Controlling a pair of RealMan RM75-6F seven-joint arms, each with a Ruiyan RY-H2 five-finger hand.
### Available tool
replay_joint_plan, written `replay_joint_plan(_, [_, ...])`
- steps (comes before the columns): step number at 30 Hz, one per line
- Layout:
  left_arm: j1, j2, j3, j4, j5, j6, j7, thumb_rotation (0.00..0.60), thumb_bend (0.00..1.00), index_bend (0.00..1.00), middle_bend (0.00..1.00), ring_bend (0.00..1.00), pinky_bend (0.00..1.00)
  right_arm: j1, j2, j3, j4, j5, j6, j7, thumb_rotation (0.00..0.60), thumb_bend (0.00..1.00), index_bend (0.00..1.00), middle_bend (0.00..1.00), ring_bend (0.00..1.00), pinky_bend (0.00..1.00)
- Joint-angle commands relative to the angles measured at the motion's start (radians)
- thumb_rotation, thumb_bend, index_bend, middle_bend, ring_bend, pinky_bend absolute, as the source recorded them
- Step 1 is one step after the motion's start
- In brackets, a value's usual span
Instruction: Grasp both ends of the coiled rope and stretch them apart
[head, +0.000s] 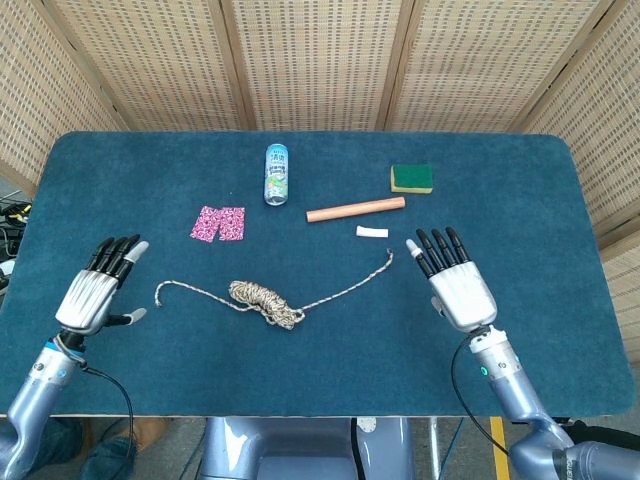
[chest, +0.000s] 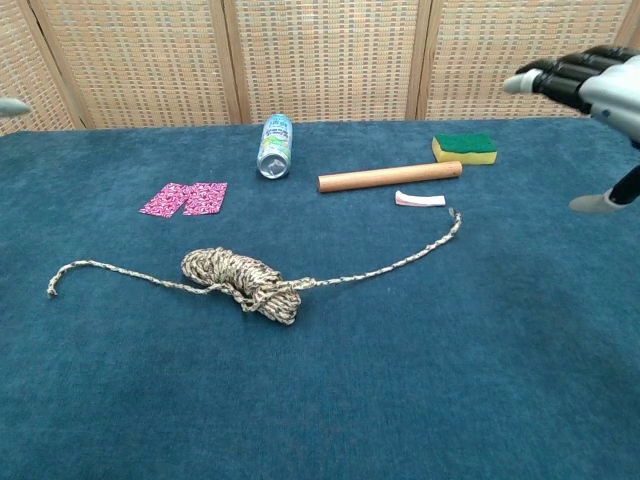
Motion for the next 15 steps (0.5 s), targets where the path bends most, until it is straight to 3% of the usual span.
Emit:
replay_joint_plan(1, [0.092,0.085,-0.027,-0.17,-0.048,0.114,0.082,0.6,0.0,0.0,0.0,0.0,0.0,-0.092,0.029,-0.014,-0.022,-0.115,0.14,0.166,0.6,0.0,0.01,0.0,0.0,0.0])
replay_joint_plan(4, [0.148,0.116,-0.001,-0.255,-0.054,0.152,0.129,0.6,0.0,0.0,0.0,0.0,0.0,-0.157,0.012,-0.031,0.002,-0.151,0.23,0.25,0.6,0.0,0.01,0.0,0.0,0.0])
replay_joint_plan(8, [0.205,0.145,0.045,-0.342,-0.04,0.179,0.181,0.6,0.0,0.0,0.0,0.0,0.0,-0.219,0.005,-0.072,0.022,-0.162,0.253,0.285,0.6,0.0,0.0,0.0,0.0,0.0])
replay_joint_plan(15, [0.27,0.128,0.073,-0.34,0.038,0.254,0.184,0.6,0.0,0.0,0.0,0.0,0.0,-0.304,0.002,-0.106,0.029,-0.165,0.277,0.264,0.6,0.0,0.0,0.0,0.0,0.0])
